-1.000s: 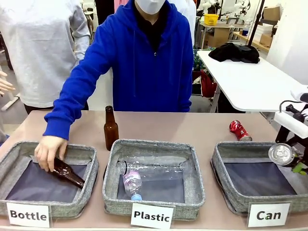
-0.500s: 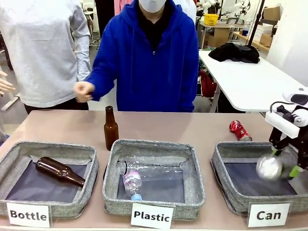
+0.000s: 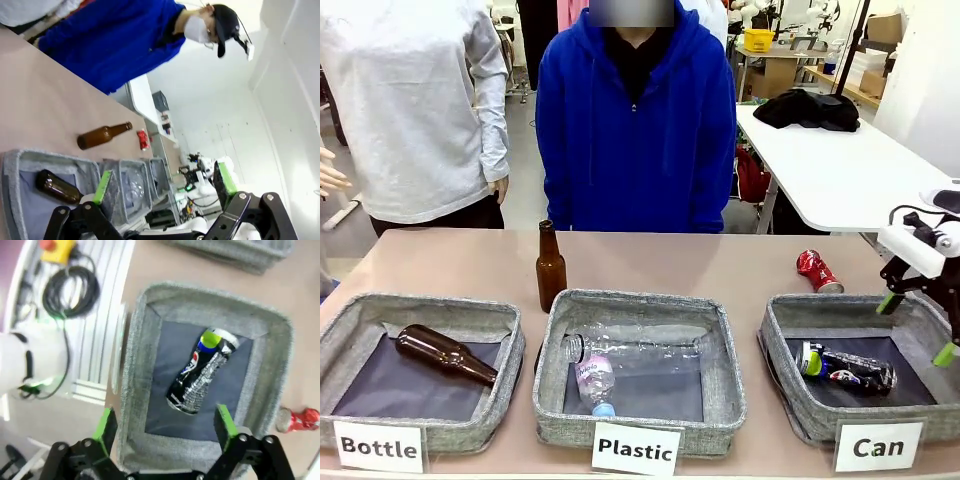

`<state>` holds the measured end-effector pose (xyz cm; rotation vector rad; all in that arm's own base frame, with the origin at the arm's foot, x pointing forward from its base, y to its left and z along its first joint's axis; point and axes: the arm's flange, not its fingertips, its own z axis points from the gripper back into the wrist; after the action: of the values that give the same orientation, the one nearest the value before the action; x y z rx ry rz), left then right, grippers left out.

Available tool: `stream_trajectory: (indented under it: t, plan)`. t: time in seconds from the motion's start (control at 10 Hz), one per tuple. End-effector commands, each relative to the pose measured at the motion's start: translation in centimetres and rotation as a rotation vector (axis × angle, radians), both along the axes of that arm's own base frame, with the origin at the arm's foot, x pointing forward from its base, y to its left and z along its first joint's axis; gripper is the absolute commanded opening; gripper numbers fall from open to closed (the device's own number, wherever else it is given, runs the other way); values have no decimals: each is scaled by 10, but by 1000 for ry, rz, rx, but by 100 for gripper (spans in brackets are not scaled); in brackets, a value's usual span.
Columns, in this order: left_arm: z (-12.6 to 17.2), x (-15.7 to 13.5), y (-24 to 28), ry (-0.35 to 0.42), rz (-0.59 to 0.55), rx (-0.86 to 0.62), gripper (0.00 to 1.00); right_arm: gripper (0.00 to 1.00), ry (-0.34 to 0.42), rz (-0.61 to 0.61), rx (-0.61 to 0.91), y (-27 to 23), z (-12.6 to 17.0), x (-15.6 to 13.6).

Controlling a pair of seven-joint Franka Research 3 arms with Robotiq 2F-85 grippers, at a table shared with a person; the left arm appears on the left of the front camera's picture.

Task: Sort the can waste into the basket.
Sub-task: Pick up the can waste from the table and place it in the right Fabric basket.

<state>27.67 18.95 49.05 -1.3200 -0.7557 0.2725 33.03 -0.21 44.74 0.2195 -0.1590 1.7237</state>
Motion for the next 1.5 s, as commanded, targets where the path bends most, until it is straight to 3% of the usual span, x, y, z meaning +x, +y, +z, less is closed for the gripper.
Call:
stream_trajectory:
  t: [0.0, 0.1, 0.2, 0.3, 0.4, 0.5, 0.6, 0.7, 0.8, 0.9, 1.2, 1.3, 1.4]
  plan:
    - [-28, -4, -20, 28, 44, 2, 100, 100, -13, -171, 146, 1, -5, -1]
    - [0, 0, 0, 0, 0, 0, 100, 100, 14, -318, 325, -1, -2, 1]
    - [0, 0, 0, 0, 0, 0, 100, 100, 104, -485, 568, -10, 6, 3]
    - [0, 0, 0, 0, 0, 0, 100, 100, 189, -676, 943, -27, 16, 9]
    - [0, 0, 0, 0, 0, 0, 100, 100, 148, -832, 1278, -49, 20, 20]
    - [0, 0, 0, 0, 0, 0, 100, 100, 267, -941, 1479, -62, 14, 29]
    - [0, 0, 0, 0, 0, 0, 100, 100, 455, -965, 1580, -67, 4, 34]
    - [0, 0, 0, 0, 0, 0, 100, 100, 695, -885, 1609, -68, -3, 36]
    - [0, 0, 0, 0, 0, 0, 100, 100, 730, -1033, 1600, -72, -15, 42]
    - [0, 0, 0, 0, 0, 0, 100, 100, 754, -1101, 1594, -77, -24, 44]
    - [0, 0, 0, 0, 0, 0, 100, 100, 699, -1182, 1564, -81, -36, 50]
    - [0, 0, 0, 0, 0, 0, 100, 100, 717, -974, 1399, -93, -46, 46]
    - [0, 0, 0, 0, 0, 0, 100, 100, 717, -974, 1399, -93, -46, 46]
